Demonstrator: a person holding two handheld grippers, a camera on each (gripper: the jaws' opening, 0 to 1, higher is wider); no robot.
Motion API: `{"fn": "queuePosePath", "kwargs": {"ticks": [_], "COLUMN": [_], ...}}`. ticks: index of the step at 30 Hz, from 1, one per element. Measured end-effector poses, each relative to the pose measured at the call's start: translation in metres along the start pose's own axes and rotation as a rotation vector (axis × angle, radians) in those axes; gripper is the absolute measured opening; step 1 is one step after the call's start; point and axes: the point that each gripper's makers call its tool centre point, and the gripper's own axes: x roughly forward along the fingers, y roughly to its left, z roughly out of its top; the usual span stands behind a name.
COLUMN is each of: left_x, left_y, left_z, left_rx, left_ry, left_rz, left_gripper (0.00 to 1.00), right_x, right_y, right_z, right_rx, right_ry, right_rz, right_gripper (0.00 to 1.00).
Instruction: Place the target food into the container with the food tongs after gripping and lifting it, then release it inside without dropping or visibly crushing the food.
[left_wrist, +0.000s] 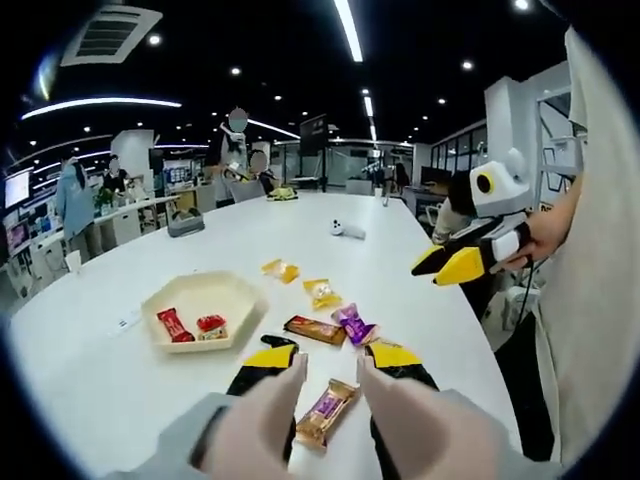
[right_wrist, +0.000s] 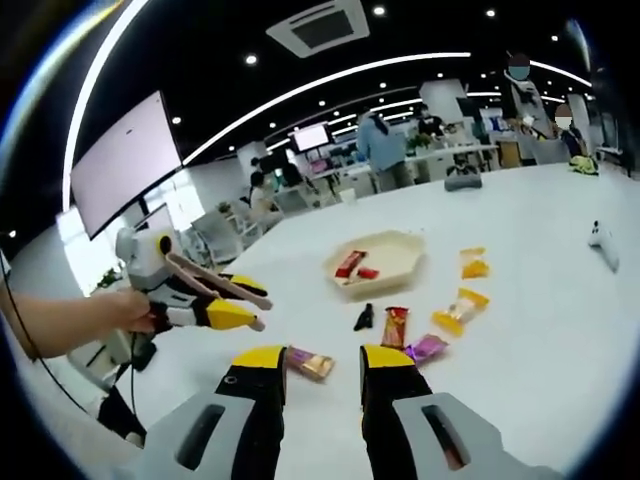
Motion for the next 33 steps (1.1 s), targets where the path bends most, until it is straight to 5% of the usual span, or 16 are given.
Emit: {"fn": "queuePosePath", "kwargs": {"ticks": [8,23,33], "left_x": [-0.002,0.006,0.007], "left_y": [0.005,-0.009,-0.004], "left_z": [0.003,-0.016,-0.022], "left_rx": [-0.015,0.003,0.022], "left_ry": [-0.017,0.037,0.052], "left_rz": [0.003,-0.097,-0.086], "left_gripper": [0.25,0.25,0.25], "right_x": [0.005,0.015,0.015], "right_y": [0.001,0.011,0.012], "right_z": [0.004,0.001,0.003], "right_rx": [-0.012,-0.010,-0.039], "right_ry": [0.005,0.029,0.031], "right_rz": [0.005,0.029,0.031], "right_gripper": [0.28,0.28,0.28]}}
